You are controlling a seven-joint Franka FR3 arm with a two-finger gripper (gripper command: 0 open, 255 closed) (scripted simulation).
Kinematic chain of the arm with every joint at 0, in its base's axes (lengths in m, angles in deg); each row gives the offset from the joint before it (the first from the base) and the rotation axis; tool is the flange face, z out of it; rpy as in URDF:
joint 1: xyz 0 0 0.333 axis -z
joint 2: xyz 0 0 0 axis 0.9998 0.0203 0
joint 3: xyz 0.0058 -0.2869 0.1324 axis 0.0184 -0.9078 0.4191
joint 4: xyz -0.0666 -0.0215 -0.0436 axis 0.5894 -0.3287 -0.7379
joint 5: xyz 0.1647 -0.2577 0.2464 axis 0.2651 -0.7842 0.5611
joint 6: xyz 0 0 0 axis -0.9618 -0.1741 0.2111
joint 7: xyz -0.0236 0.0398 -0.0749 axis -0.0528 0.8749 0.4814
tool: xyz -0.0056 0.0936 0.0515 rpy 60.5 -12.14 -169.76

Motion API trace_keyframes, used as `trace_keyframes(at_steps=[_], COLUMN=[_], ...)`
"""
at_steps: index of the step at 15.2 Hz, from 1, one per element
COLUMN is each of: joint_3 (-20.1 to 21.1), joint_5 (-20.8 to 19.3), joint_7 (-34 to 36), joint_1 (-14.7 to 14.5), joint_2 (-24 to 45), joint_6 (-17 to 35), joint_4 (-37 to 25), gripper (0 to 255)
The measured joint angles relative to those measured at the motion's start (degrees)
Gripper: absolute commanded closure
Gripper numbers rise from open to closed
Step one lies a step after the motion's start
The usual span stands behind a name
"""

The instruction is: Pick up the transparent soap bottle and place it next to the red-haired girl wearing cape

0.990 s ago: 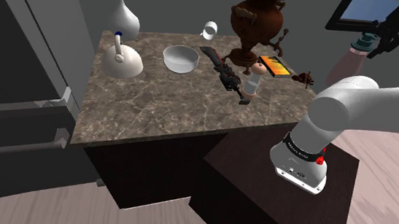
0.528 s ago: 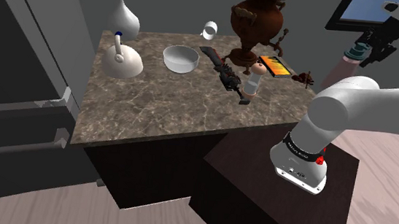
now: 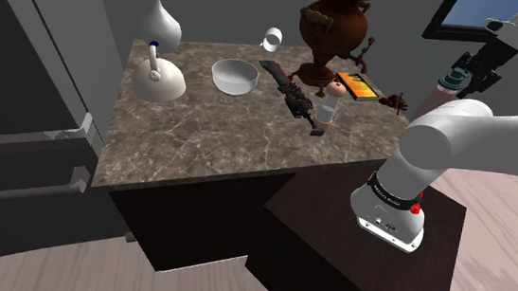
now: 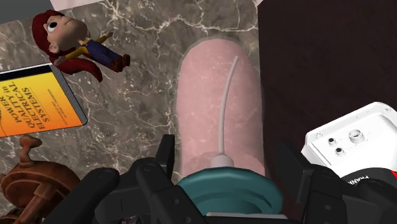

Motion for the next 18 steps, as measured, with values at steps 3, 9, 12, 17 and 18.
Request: trace_keyframes(at_steps=[3,9,12,17,18], joint_3=[-1.77,-5.33,-7.43,-8.63,-8.66], joint_5=[-1.34,-4.20,-5.69,-6.57,-6.59], joint_7=[0.07,0.03,0.18,0.20,0.19], joint_1=[-0.07,0.19,-0.22,-0.41,-0.41], joint_2=[-0.07,-0.30,-0.12,-0.04,-0.04], joint_6=[1.86,5.30,7.25,8.28,8.30], joint_4=[1.48,4.33,5.45,6.01,6.02], gripper=[255,255,255,255,255])
